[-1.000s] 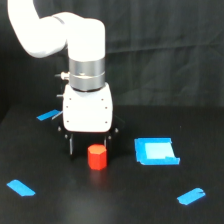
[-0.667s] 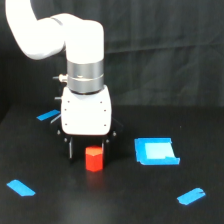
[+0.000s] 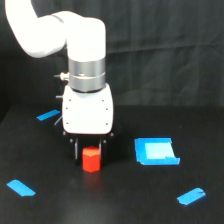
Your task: Pick up the red object from the table
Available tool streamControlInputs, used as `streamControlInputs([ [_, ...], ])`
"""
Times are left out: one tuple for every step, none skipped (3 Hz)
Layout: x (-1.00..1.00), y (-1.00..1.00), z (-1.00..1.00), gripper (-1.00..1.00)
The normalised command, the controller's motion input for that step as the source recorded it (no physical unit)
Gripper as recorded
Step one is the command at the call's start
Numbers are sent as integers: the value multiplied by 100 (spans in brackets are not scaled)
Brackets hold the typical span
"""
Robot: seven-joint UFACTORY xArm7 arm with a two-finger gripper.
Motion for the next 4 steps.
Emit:
streamControlInputs([
  [2, -5, 22, -93],
  [15, -11, 86, -95],
  [23, -1, 96, -98],
  [23, 9, 99, -99],
])
